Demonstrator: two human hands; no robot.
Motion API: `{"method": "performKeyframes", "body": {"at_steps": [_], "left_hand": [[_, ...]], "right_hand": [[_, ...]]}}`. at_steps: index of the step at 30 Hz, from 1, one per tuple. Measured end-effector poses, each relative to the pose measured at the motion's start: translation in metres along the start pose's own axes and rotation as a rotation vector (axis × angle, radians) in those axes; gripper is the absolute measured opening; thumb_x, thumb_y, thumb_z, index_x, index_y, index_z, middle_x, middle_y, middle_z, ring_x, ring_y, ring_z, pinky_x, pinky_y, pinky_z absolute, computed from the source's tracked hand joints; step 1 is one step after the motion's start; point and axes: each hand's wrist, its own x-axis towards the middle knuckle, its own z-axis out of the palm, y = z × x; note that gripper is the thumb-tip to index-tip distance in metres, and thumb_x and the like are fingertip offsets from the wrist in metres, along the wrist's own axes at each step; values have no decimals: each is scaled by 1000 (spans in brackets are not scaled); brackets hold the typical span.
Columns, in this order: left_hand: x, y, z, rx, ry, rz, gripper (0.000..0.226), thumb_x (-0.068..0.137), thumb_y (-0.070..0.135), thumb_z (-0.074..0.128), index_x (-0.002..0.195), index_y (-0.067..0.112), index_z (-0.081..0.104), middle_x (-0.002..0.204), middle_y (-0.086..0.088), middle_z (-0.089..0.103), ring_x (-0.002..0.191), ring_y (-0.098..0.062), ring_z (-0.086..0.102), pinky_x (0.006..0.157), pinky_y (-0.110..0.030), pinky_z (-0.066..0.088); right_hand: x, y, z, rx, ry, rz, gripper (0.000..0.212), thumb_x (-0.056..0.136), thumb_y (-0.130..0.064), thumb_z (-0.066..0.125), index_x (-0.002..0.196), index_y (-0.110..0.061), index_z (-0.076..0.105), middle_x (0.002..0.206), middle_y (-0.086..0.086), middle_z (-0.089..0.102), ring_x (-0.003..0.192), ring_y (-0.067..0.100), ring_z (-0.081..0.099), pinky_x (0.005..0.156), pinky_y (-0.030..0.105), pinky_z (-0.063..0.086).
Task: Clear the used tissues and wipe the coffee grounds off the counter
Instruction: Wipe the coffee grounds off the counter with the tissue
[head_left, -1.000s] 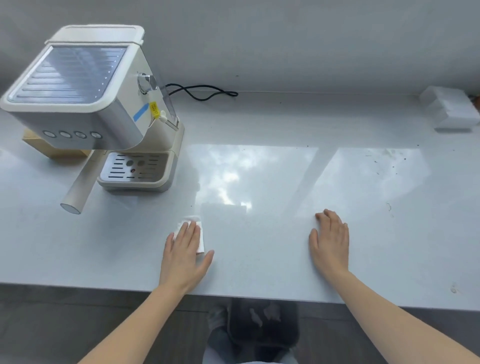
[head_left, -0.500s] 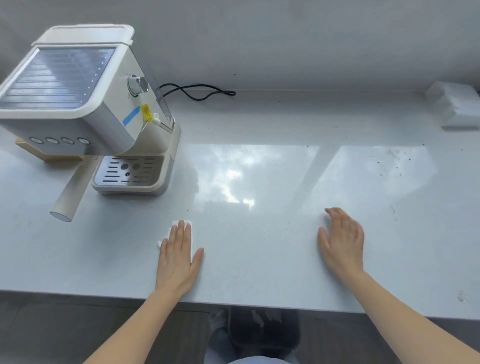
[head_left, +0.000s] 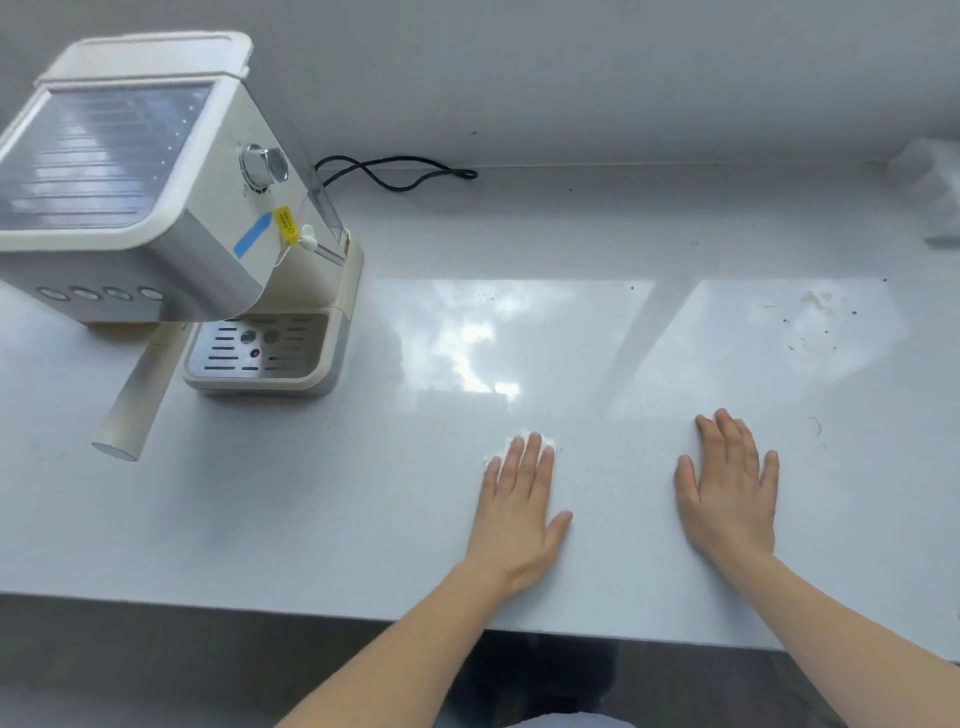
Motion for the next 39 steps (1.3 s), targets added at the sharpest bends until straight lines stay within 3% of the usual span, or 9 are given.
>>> {"method": "performKeyframes", "body": {"at_steps": [8, 12, 16, 21, 26, 30, 33, 36, 39], "left_hand": [[-29, -73, -20, 9, 36, -185, 66, 96, 43, 19, 146, 24, -19, 156, 2, -24, 141, -14, -29, 114, -32, -19], [-9, -131, -46, -1, 16, -312, 66, 98, 40, 25, 148, 19, -11, 158, -1, -19, 142, -15, -23, 117, -39, -12], [40, -126, -58, -18, 27, -373, 67, 97, 40, 27, 149, 18, -9, 159, -2, -18, 145, -18, -19, 116, -42, -11], [91, -26, -43, 60, -126, 109, 68, 97, 44, 24, 148, 19, -14, 158, -2, -21, 143, -16, -24, 114, -37, -18], [52, 50, -11, 189, -302, 582, 71, 96, 48, 25, 148, 19, -14, 158, -1, -20, 143, -16, -25, 116, -38, -18], [-9, 60, 7, 237, -357, 748, 70, 97, 47, 24, 149, 17, -12, 159, -3, -13, 143, -22, -22, 113, -39, -19], [-27, 45, 8, 348, -237, 835, 68, 96, 48, 25, 150, 15, 2, 160, -4, 5, 146, -25, 1, 111, -39, 1], [-28, 3, -4, 333, -196, 679, 66, 97, 48, 23, 151, 16, 4, 159, -4, 6, 146, -26, 7, 112, -40, 4], [-17, -68, -21, 160, -117, 320, 65, 94, 51, 10, 147, 24, -17, 155, 3, -23, 145, -18, -17, 116, -34, -15]], "right_hand": [[0, -6, -3, 5, -10, -1, 55, 94, -37, 27, 146, -19, 25, 158, 1, 21, 146, 16, 11, 119, 48, 4], [0, -6, -4, -3, -24, 5, 54, 96, -30, 36, 147, -18, 25, 159, 2, 20, 147, 17, 10, 119, 49, 4], [2, -7, -3, 5, -31, 6, 53, 97, -30, 33, 148, -18, 24, 159, 1, 18, 147, 16, 9, 119, 48, 1], [4, -5, -3, 53, -18, 2, 49, 98, -26, 30, 147, -20, 26, 158, -1, 20, 147, 14, 10, 119, 47, 1], [6, -1, -3, 86, 15, -10, 45, 99, -22, 31, 144, -19, 33, 157, -1, 25, 146, 15, 16, 119, 47, 4], [5, -1, -5, 99, 32, -10, 50, 96, -31, 20, 143, -19, 35, 156, -1, 27, 145, 16, 18, 119, 47, 5], [3, -2, -5, 96, 33, -7, 45, 99, -24, 29, 143, -19, 35, 156, 0, 27, 146, 16, 18, 119, 47, 6], [3, -1, -6, 87, 25, 0, 45, 99, -23, 32, 144, -19, 34, 157, -1, 26, 146, 15, 16, 120, 46, 5], [2, 1, -5, 81, 25, 1, 46, 99, -23, 32, 144, -19, 33, 157, 0, 26, 146, 15, 16, 120, 46, 5]]}}
